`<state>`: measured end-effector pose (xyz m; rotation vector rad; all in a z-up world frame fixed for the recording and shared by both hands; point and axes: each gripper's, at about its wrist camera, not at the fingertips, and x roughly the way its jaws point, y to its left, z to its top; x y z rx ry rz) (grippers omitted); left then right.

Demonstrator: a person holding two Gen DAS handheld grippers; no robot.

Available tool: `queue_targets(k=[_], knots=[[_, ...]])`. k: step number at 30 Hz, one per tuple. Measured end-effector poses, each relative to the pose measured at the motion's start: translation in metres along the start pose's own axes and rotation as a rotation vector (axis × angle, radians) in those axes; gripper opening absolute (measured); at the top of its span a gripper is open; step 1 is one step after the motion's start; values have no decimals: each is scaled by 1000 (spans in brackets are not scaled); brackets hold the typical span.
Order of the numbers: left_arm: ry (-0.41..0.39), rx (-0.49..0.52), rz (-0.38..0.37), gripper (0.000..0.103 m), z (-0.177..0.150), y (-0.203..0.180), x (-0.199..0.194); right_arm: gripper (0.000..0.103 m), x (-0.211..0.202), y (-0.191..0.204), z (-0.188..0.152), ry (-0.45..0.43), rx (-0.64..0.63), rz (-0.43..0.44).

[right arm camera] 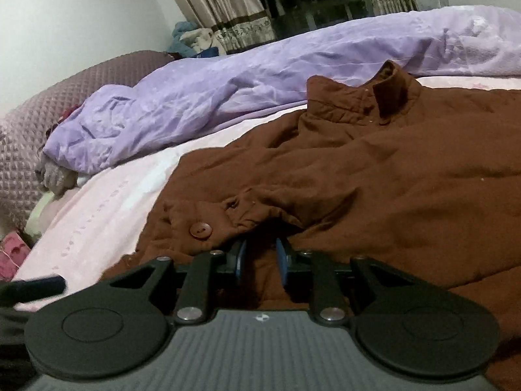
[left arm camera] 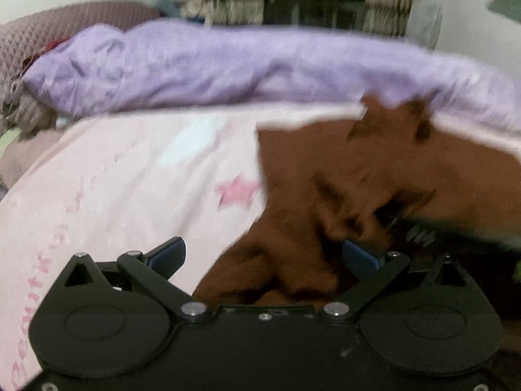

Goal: Fold large clothes

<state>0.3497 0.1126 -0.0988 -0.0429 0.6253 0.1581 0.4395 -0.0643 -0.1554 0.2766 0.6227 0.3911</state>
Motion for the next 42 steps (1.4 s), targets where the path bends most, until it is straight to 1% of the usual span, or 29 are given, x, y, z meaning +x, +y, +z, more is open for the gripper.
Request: queue_targets(k=[1, 3, 4, 5, 7, 9, 11, 12, 15, 16, 18, 19, 21, 26, 27, 29, 30, 32, 33, 34, 35, 36, 37, 38, 40, 41, 42], knots=[[-32, -4, -20, 103, 5, -1, -9, 26, -6, 1, 4, -10, -2, 1], [-76, -17, -76, 103, 18, -5, -22, 27, -21, 2, 10, -56, -20, -22], [-94, -22, -103, 103, 23, -9, -23, 27, -29, 2, 14, -82, -33, -41], [-109, -29, -122, 103, 26, -12, -22, 29, -32, 2, 16, -97, -38, -71], [-97, -38, -130, 103, 32, -22, -12, 29, -36, -7, 21, -104, -49, -119], [-63, -34, -114, 103, 33, -33, 5, 29, -36, -20, 22, -96, -50, -145], [-32, -3, -89, 103, 30, -45, 24, 29, -30, -36, 22, -67, -35, -165], [-13, 15, -71, 103, 26, -51, 33, 29, -28, -43, 22, -55, -23, -160], [60, 54, -36, 103, 13, -64, 61, 23, -21, -57, 20, -27, 3, -122], [86, 66, -24, 103, 8, -67, 69, 20, -18, -58, 20, -22, -9, -125], [113, 123, 17, 103, -3, -73, 82, 13, -18, -59, 19, -13, -45, -145], [102, 143, 22, 103, -7, -73, 85, 5, -17, -62, 19, -10, -53, -159], [76, 146, 11, 103, -10, -70, 84, 0, -22, -74, 19, -10, -33, -158], [65, 114, -29, 103, -10, -53, 87, 0, -46, -122, 21, -24, 5, -180], [61, 102, -30, 103, -11, -48, 88, 0, -52, -129, 23, -34, 4, -230], [46, 81, -31, 103, -12, -38, 86, 0, -73, -147, 27, -95, -16, -401], [44, 66, -35, 103, -12, -31, 86, 0, -80, -158, 28, -114, -1, -450], [53, 38, -55, 103, -11, -23, 86, 0, -91, -192, 32, -114, 52, -590], [50, 28, -58, 103, -11, -21, 84, 0, -92, -207, 33, -98, 76, -639], [45, 25, -59, 103, -11, -21, 82, 0, -96, -225, 33, -80, 125, -640], [34, 29, -49, 103, -9, -24, 78, 0, -103, -235, 33, -91, 184, -607], [18, 37, -35, 103, -7, -28, 72, 4, -115, -239, 33, -134, 252, -571], [-14, 50, -22, 103, -3, -33, 63, 12, -125, -235, 34, -189, 285, -542], [-59, 65, -16, 103, 2, -38, 53, 13, -131, -227, 35, -227, 277, -528], [-151, 85, -15, 103, 13, -49, 37, 13, -135, -196, 43, -296, 199, -504], [-192, 87, -25, 103, 20, -54, 31, 14, -133, -179, 48, -314, 156, -472], [-216, 84, -41, 103, 26, -59, 30, 14, -128, -163, 52, -320, 122, -425]])
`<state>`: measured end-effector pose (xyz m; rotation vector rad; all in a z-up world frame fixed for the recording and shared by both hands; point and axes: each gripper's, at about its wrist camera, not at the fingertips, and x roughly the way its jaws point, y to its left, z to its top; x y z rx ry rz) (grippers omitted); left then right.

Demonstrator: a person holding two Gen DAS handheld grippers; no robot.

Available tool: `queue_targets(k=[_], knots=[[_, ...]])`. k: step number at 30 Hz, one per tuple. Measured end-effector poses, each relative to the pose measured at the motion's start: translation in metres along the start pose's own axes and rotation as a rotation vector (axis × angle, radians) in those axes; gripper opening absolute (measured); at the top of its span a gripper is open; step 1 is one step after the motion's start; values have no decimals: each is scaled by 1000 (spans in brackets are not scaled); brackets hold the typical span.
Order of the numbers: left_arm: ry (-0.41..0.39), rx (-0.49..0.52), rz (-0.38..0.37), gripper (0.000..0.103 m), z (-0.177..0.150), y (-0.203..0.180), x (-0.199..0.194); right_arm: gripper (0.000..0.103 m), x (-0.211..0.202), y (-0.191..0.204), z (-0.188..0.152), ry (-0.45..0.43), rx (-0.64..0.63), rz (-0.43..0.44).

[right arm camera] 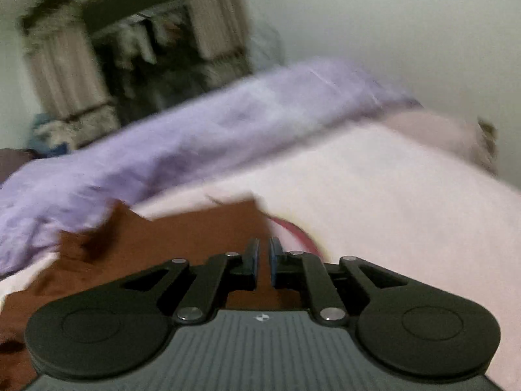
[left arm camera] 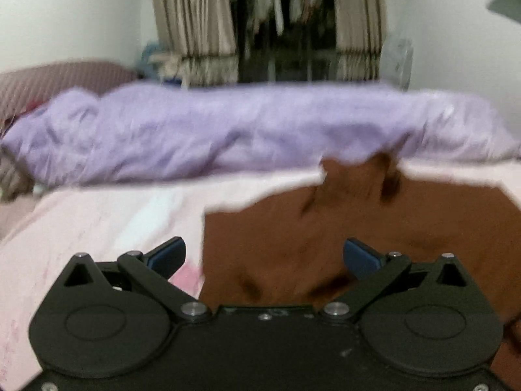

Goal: Fold large clothes

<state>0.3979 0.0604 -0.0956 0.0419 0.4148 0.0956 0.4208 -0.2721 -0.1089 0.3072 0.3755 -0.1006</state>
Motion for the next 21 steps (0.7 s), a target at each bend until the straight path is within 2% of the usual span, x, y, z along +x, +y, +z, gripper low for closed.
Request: queue_targets(k=[4, 7, 10, 13, 15, 18, 19, 21], knots=[[8, -49, -65, 103, 13, -22, 35, 15, 24, 58, -9, 50, -37, 174], [44, 1, -38, 103, 2, -44, 72, 15, 53, 104, -40, 96, -177, 211], [148, 101, 36, 103, -22, -60, 108, 15, 79, 108, -66, 158, -196, 197], [143, 115, 45, 103, -24, -63, 112, 12, 81, 101, -61, 174, -158, 197], [144, 117, 45, 103, -26, -63, 114, 12, 80, 103, -65, 179, -191, 163], [149, 95, 27, 103, -26, -57, 112, 8, 85, 95, -60, 190, -181, 167], [151, 91, 25, 103, -25, -55, 112, 1, 84, 90, -59, 183, -184, 134], [154, 136, 68, 103, -26, -53, 105, 0, 84, 77, -56, 168, -171, 69]])
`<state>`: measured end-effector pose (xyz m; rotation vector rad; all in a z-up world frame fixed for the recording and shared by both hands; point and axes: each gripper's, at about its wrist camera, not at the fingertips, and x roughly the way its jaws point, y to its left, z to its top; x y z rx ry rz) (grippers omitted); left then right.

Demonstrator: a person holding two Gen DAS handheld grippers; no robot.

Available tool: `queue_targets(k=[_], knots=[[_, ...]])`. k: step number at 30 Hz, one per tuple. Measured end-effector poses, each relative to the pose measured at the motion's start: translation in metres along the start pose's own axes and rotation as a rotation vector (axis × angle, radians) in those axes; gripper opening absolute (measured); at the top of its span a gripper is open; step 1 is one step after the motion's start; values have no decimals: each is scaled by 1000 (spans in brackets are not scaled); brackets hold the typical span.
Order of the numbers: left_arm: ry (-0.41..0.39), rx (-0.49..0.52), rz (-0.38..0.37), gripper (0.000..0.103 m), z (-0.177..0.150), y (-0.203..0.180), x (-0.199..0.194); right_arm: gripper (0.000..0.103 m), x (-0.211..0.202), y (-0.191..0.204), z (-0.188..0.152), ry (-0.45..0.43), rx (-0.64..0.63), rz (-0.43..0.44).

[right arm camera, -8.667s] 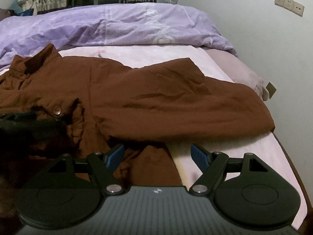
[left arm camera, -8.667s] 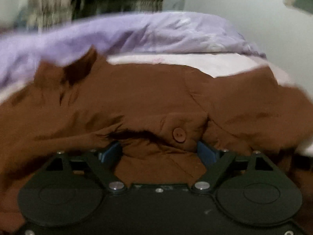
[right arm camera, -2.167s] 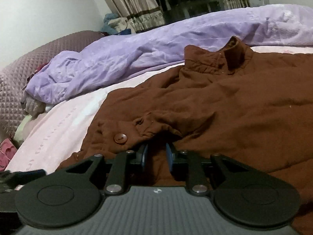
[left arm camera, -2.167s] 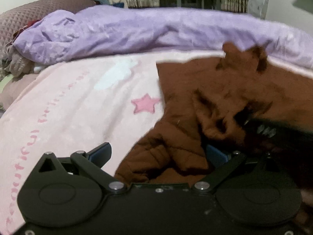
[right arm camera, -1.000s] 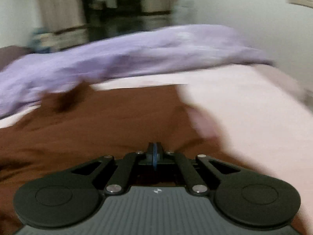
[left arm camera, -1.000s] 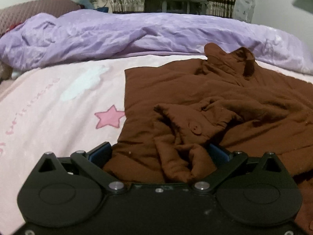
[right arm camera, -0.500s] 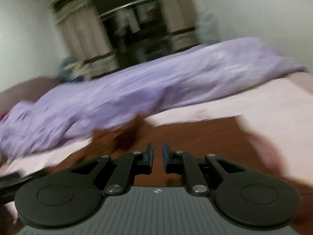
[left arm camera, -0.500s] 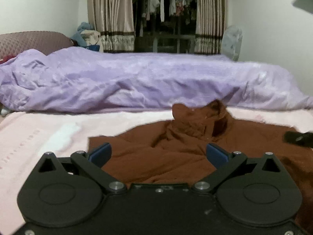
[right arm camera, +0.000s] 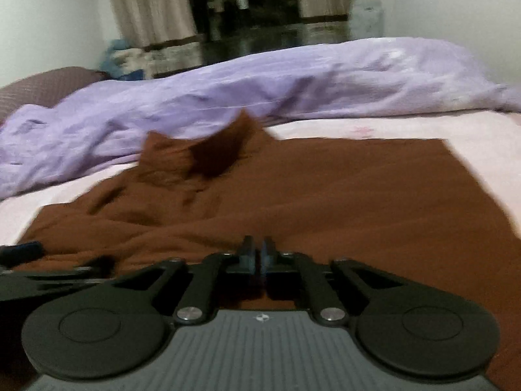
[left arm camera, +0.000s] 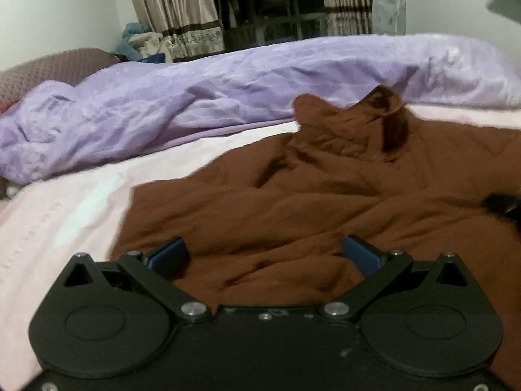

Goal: Fold large clothes

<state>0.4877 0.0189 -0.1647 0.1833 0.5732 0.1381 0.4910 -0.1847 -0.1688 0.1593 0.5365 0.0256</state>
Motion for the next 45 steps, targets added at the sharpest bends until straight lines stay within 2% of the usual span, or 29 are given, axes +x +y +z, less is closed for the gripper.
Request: queue_targets(k=[2, 3, 8, 11, 12, 15, 16, 17, 18, 19, 21, 23, 26, 29, 32, 34, 39, 40, 41, 42, 43, 44, 45], knots=[[-38, 97, 101, 103, -3, -5, -8, 0, -5, -17, -1, -19, 32, -91], [-48, 112, 108, 103, -6, -3, -11, 0, -8, -25, -1, -29, 44, -116], [1, -32, 23, 103, -11, 33, -11, 0, -17, -46, -3, -45, 63, -104], [21, -70, -3, 103, -17, 47, -11, 0, -22, -44, -5, -87, 12, -314], [27, -74, -6, 103, -18, 50, -11, 0, -22, -51, -5, -75, 26, -322], [50, -113, -24, 103, -19, 61, -14, 0, -23, -79, -2, -27, 113, -254], [69, -136, -28, 103, -18, 62, -15, 0, -32, -83, 0, -31, 135, -268], [90, -156, -29, 103, -17, 64, -19, 5, -52, -78, 3, -72, 156, -338], [114, -172, -26, 103, -14, 64, -26, 10, -75, -67, 4, -132, 152, -362], [137, -175, -13, 103, -12, 60, -36, 14, -98, -55, 2, -189, 117, -338], [116, -116, 0, 103, -10, 45, -65, 24, -130, -32, -3, -207, 62, -269], [72, -58, -13, 103, -13, 30, -97, 27, -148, -15, -12, -151, 59, -138], [102, -59, -68, 103, -26, 18, -122, 27, -150, 0, -28, -47, 103, 62], [161, -80, -92, 103, -47, 14, -130, 27, -137, 12, -50, 32, 126, 141], [227, -71, -71, 103, -67, 12, -124, 27, -120, 23, -65, 114, 97, 165], [223, -79, -80, 103, -77, 16, -123, 27, -110, 28, -72, 164, 81, 189], [230, -109, -78, 103, -86, 40, -123, 26, -122, 21, -77, 167, 17, 136], [229, -117, -88, 103, -89, 46, -124, 19, -123, 11, -76, 170, 23, 116], [229, -122, -92, 103, -92, 50, -126, 5, -129, 1, -78, 172, 34, 115], [225, -128, -97, 103, -95, 54, -129, 0, -131, -11, -78, 182, 58, 132], [222, -131, -102, 103, -96, 56, -133, 0, -132, -25, -80, 190, 93, 173], [228, -132, -106, 103, -98, 59, -135, 0, -135, -37, -80, 193, 119, 166], [235, -134, -106, 103, -99, 62, -138, 0, -138, -42, -80, 183, 110, 116]])
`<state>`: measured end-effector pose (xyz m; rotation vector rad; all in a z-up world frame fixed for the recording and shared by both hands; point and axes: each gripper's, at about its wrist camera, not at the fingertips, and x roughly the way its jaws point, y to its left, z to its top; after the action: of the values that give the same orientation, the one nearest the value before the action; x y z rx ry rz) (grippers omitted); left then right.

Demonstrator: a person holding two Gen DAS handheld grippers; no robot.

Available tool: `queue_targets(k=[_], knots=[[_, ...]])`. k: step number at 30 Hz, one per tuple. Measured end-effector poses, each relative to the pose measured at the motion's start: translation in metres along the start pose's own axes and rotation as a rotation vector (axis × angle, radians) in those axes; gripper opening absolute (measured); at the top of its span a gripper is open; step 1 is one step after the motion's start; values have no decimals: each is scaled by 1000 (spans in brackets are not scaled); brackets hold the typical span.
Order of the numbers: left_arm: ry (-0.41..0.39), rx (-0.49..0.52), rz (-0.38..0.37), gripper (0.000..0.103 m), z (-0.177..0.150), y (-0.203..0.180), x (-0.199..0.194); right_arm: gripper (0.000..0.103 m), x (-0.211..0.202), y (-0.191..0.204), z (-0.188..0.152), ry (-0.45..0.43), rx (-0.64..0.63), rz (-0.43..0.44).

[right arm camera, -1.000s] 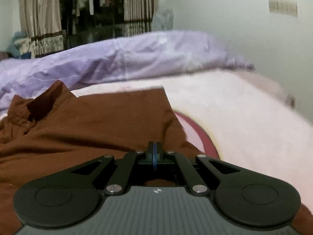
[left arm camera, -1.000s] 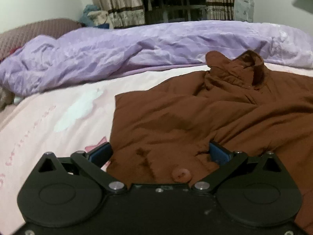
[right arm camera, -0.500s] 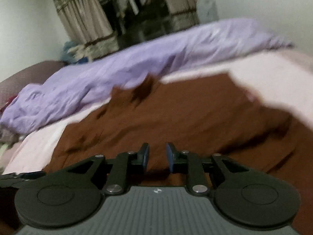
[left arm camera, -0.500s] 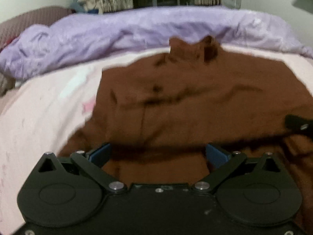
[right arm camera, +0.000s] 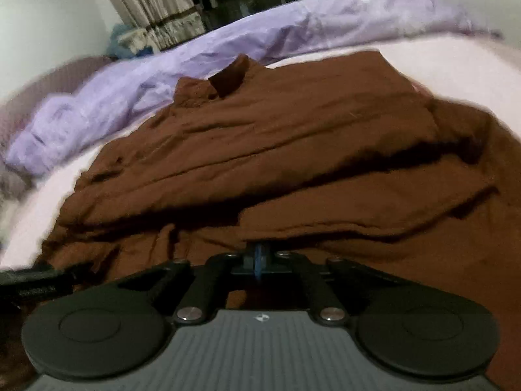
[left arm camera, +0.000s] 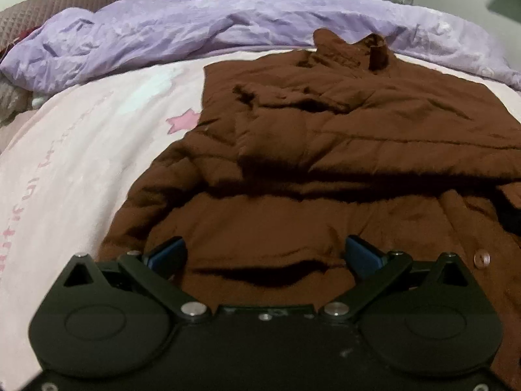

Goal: Fold large clothes

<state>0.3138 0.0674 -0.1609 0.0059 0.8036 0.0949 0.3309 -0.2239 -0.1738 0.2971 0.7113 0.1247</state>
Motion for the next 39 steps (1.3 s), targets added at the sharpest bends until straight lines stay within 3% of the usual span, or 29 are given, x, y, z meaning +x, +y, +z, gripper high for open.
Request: queue_targets(k=[3, 8, 11, 12, 13, 15, 16, 18, 22, 25, 26, 27, 28, 29, 30, 31, 35, 39], knots=[[16, -8, 26, 103, 1, 10, 0, 0, -15, -24, 1, -33, -26, -148], [19, -29, 68, 103, -13, 45, -6, 0, -37, -78, 4, -67, 79, -252], [15, 15, 173, 103, -16, 47, -15, 1, -49, -80, 7, -46, 56, -262], [12, 30, 194, 103, -17, 48, -18, 6, -52, -76, 8, -49, 38, -277], [18, 35, 206, 103, -18, 51, -21, 20, -58, -73, 7, -61, 28, -289], [35, 23, 206, 103, -21, 58, -27, 58, -71, -73, 5, -90, 15, -331], [50, 8, 190, 103, -24, 63, -29, 84, -76, -71, 4, -109, 0, -359], [83, -22, 124, 103, -30, 76, -34, 90, -84, -74, -1, -127, -26, -397], [116, -38, 38, 103, -45, 88, -39, 94, -80, -94, -8, -46, -24, -418], [101, -60, 23, 99, -50, 90, -38, 94, -68, -113, -16, -10, 33, -320], [73, -65, 23, 83, -50, 89, -41, 93, -69, -113, -18, -32, 32, -318], [14, -87, 54, 26, -51, 87, -50, 90, -68, -112, -18, -36, 27, -321], [-1, -88, 40, 10, -49, 85, -55, 71, -69, -110, -17, -38, 22, -326], [-8, -52, 39, 10, -45, 80, -59, 36, -73, -107, -14, -41, 27, -308], [-21, -26, 73, 10, -42, 77, -62, 18, -80, -106, -12, -50, 40, -277], [-32, -19, 81, 10, -40, 77, -65, 13, -89, -101, -9, -70, 43, -268], [-69, -2, 95, 11, -34, 91, -88, 13, -120, -75, -6, -125, -27, -315], [11, 4, 91, 11, -42, 96, -69, 13, -89, -88, -18, -50, 13, -360]])
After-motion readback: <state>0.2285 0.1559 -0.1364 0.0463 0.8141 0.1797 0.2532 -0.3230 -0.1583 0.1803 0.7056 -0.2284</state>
